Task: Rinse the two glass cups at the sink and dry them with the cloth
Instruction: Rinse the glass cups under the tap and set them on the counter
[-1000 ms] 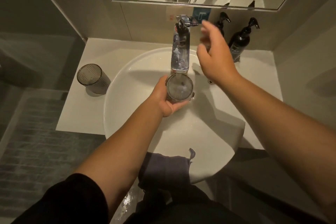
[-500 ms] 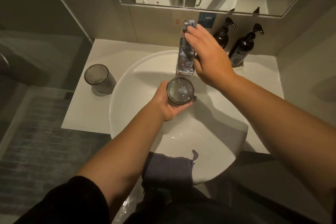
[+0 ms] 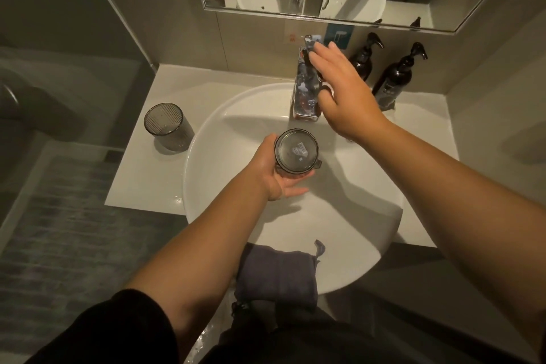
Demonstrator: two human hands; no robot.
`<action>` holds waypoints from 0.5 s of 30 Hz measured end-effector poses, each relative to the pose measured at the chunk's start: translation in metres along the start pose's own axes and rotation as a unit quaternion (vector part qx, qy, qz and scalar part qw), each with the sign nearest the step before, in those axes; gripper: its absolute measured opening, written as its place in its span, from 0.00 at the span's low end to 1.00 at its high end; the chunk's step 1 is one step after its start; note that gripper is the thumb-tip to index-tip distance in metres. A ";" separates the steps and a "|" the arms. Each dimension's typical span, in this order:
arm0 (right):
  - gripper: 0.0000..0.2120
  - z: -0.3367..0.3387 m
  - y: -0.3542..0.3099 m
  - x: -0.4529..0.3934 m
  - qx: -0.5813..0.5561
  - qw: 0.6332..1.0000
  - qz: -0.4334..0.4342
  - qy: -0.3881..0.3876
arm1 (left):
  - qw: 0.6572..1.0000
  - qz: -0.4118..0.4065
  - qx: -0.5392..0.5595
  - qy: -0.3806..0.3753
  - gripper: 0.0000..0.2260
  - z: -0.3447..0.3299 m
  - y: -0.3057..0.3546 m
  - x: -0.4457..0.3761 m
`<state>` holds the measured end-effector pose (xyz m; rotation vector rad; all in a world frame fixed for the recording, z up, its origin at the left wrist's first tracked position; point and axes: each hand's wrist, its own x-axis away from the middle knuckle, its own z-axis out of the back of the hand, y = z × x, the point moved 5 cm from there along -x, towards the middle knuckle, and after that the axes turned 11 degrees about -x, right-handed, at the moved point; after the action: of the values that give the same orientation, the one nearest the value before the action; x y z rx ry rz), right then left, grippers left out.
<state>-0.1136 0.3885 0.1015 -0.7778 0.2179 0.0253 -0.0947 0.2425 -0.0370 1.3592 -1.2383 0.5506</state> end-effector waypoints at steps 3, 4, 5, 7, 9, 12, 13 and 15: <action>0.25 0.001 -0.001 0.027 -0.118 0.985 -0.056 0.117 | 0.999 -0.012 -0.033 0.009 0.20 0.012 -0.010 0.011; 0.24 -0.002 0.001 0.043 -0.147 0.973 -0.085 0.158 | 0.999 -0.015 -0.041 0.008 0.22 0.017 -0.014 0.016; 0.23 -0.009 0.004 0.059 -0.173 0.959 -0.128 0.186 | 0.998 -0.018 -0.053 0.006 0.25 0.021 -0.018 0.022; 0.19 -0.031 0.009 0.089 -0.214 0.931 -0.234 0.179 | 0.995 -0.038 -0.087 0.009 0.28 0.032 -0.026 0.035; 0.12 -0.060 0.006 0.107 -0.249 0.914 -0.308 0.087 | 0.988 -0.101 -0.111 0.039 0.26 0.044 -0.030 0.049; 0.11 -0.090 -0.024 0.105 -0.298 0.907 -0.297 -0.032 | 0.948 -0.242 -0.183 0.098 0.29 0.064 -0.029 0.078; 0.13 -0.096 -0.034 0.101 -0.310 0.905 -0.287 -0.053 | 0.927 -0.282 -0.214 0.127 0.31 0.072 -0.027 0.089; 0.15 -0.108 -0.052 0.092 -0.325 0.901 -0.271 -0.091 | 0.882 -0.333 -0.281 0.181 0.39 0.092 -0.026 0.108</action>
<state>-0.0388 0.2704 0.0443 -1.4765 -0.2103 -0.3737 -0.0670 0.1157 0.0262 1.0212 -0.4961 -0.0578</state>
